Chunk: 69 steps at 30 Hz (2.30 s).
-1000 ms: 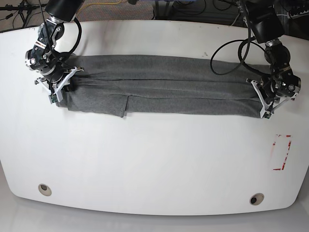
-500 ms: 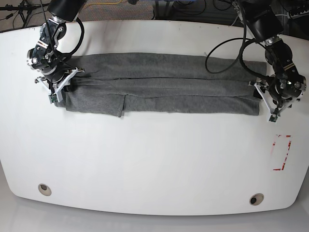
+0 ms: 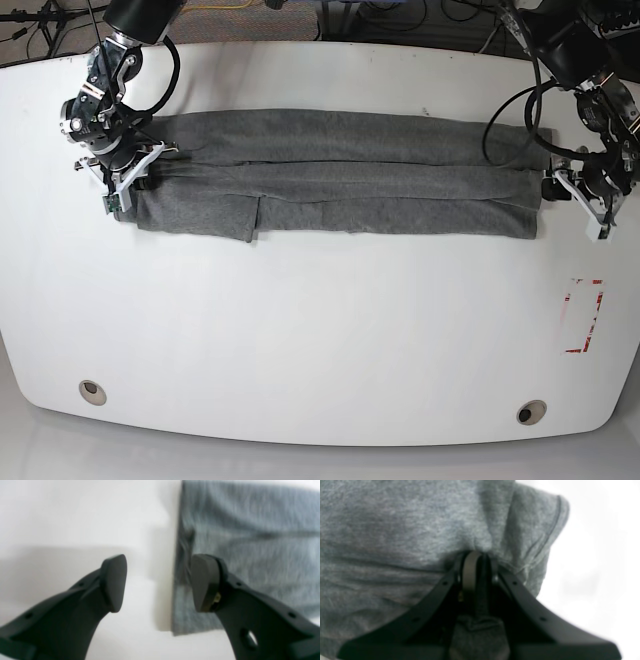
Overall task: Fold the T-shirt properly
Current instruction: 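Lay the folded edge down and smooth it with both grippers, then move the left gripper inward along the strip and grasp its middle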
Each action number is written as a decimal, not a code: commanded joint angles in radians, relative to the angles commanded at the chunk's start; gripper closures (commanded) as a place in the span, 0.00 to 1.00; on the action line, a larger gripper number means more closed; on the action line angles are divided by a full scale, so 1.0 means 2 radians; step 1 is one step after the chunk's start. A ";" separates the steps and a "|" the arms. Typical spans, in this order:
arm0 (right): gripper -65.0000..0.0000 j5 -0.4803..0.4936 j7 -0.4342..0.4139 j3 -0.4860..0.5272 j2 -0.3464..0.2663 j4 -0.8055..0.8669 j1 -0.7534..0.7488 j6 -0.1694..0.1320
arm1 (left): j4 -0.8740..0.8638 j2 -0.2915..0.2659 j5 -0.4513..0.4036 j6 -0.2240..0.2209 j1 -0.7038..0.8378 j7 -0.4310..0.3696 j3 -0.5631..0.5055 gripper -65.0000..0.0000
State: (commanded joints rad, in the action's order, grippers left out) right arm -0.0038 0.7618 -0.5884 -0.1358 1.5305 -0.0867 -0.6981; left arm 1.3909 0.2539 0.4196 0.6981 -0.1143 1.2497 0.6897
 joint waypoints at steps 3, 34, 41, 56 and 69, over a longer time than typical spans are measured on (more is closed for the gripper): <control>0.90 0.000 0.000 0.000 0.000 0.000 0.000 0.000 | -0.023 0.001 0.018 0.000 0.001 -0.001 0.000 0.41; 0.90 0.000 0.000 0.000 0.001 0.001 0.002 0.000 | -0.028 -0.031 0.028 0.000 0.008 -0.005 -0.031 0.95; 0.90 0.000 0.000 0.000 0.001 0.001 0.003 0.000 | 0.055 -0.031 0.029 0.000 0.025 0.007 -0.039 0.95; 0.90 0.000 0.000 0.000 0.001 0.000 0.004 0.000 | 0.311 -0.054 0.030 0.000 0.078 0.028 -0.197 0.95; 0.90 0.000 0.000 0.001 0.001 -0.001 0.002 0.000 | 0.302 -0.130 0.025 0.000 0.055 0.047 -0.300 0.95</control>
State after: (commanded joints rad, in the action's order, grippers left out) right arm -0.0038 0.7618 -0.5869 -0.1343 1.5290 -0.0821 -0.6981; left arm 1.9939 -0.0054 0.4687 0.6981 -0.0038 1.3433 0.0898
